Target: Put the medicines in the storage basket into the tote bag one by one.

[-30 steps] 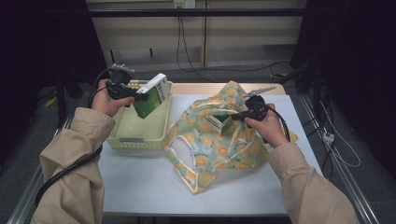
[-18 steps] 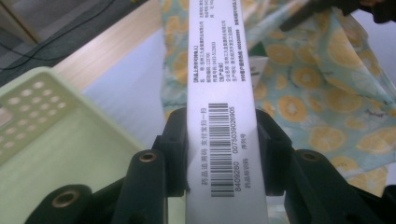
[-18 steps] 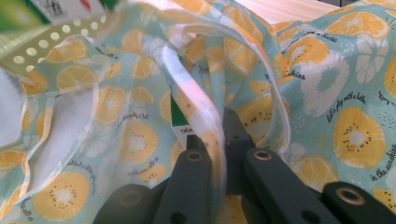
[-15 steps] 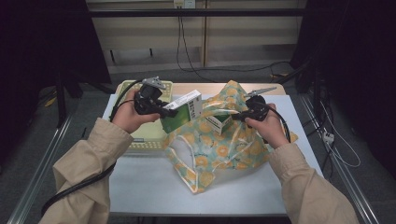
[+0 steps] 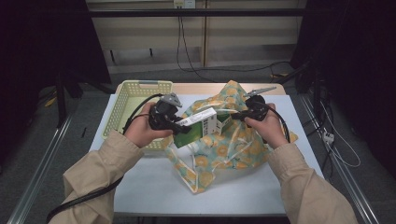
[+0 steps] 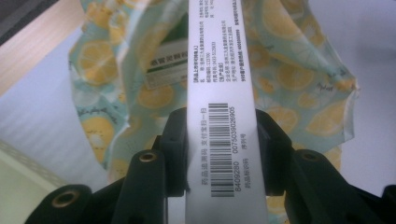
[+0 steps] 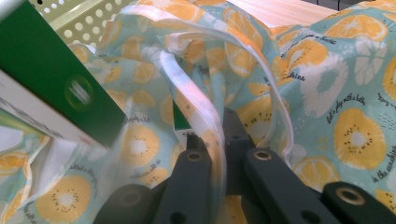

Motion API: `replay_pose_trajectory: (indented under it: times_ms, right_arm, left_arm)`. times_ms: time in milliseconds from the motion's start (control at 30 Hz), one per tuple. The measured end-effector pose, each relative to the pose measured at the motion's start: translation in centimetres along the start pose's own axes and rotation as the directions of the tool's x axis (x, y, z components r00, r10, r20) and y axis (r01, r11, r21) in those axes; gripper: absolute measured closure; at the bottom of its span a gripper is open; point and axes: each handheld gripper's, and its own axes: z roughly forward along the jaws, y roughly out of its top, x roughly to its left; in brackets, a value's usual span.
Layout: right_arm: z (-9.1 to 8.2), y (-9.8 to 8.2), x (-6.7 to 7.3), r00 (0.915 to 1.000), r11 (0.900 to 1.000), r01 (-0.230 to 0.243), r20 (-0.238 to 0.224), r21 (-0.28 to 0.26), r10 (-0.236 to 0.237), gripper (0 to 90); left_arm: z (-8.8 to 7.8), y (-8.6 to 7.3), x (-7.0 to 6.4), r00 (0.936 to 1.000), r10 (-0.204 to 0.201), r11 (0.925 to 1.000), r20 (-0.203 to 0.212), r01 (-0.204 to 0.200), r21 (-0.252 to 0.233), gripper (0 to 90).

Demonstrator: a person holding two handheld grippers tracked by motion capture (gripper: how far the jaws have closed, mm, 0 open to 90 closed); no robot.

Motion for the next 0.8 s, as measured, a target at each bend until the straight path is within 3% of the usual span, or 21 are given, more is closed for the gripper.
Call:
replay_pose_trajectory:
  times_ms: [200,233,400,800]
  right_arm:
    - [-0.7,0.6,0.2,0.9998,1.0,0.015,0.011,-0.004,-0.015,90.0]
    - [-0.9,0.8,0.2,0.9998,1.0,0.016,0.014,-0.005,-0.016,90.0]
    - [-1.5,1.3,0.5,0.9995,1.0,0.025,0.02,-0.016,-0.025,89.9]
    - [-2.2,1.6,0.6,0.9991,0.999,0.031,0.029,-0.022,-0.03,89.9]
  left_arm:
    - [2.6,-0.2,-1.0,0.9993,0.021,0.9993,0.033,-0.022,0.031,62.6]
    - [3.0,-0.1,-1.3,0.9992,0.006,0.9997,0.038,-0.007,0.022,62.6]
    - [4.8,0.3,-2.2,0.9978,0.038,0.9985,0.055,-0.04,0.037,62.6]
    - [8.2,1.8,-2.9,0.9989,0.016,0.9997,0.044,-0.017,0.019,62.5]
